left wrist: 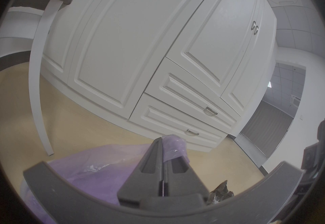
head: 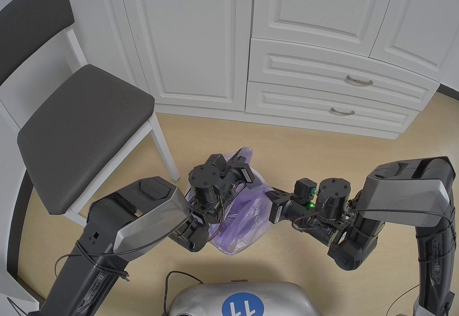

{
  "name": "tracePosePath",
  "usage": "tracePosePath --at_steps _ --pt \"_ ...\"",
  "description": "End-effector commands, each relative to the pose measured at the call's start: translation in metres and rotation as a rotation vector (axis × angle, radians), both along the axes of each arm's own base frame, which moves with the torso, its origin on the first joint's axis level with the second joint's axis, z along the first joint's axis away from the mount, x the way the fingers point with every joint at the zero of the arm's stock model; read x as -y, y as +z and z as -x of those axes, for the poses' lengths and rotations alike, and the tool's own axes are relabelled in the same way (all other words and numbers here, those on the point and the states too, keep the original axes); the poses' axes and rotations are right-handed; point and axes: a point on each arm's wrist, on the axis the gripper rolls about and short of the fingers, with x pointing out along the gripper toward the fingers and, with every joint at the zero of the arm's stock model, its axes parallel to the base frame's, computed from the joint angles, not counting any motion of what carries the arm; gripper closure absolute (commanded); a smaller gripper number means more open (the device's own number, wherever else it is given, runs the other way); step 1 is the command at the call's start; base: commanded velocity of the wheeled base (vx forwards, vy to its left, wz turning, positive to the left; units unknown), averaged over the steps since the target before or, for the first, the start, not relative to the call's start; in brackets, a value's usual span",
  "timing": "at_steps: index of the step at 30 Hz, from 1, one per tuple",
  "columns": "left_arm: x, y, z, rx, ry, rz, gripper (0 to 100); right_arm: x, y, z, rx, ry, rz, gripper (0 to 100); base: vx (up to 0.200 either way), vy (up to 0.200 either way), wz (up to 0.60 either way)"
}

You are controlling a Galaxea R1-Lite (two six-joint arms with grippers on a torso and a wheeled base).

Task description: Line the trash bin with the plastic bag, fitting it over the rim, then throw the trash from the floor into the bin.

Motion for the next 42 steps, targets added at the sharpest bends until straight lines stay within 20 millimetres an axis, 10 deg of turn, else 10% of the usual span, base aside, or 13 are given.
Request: tracePosePath --at_steps 1,10,26,42 --pt "-0.011 0.010 -0.005 0.030 0.027 0.023 100 -0.021 -0.013 -0.009 -0.003 -0.014 -0.066 100 0.000 0.000 0.00" --pt "-0.014 0.028 -0.012 0.057 0.027 0.038 100 -0.024 -0.001 -0.024 0.028 -0.077 -0.165 100 0.000 0.000 0.00" --pt "0.007 0.002 -0.048 -0.002 0.029 0.000 100 0.003 0.021 -0.058 0.124 -0.180 -0.224 100 0.000 0.000 0.00" --pt "0.006 -0.015 -0.030 -0.013 0.031 0.011 100 -0.001 -0.005 -0.042 0.036 -0.145 -0.156 100 0.000 0.000 0.00"
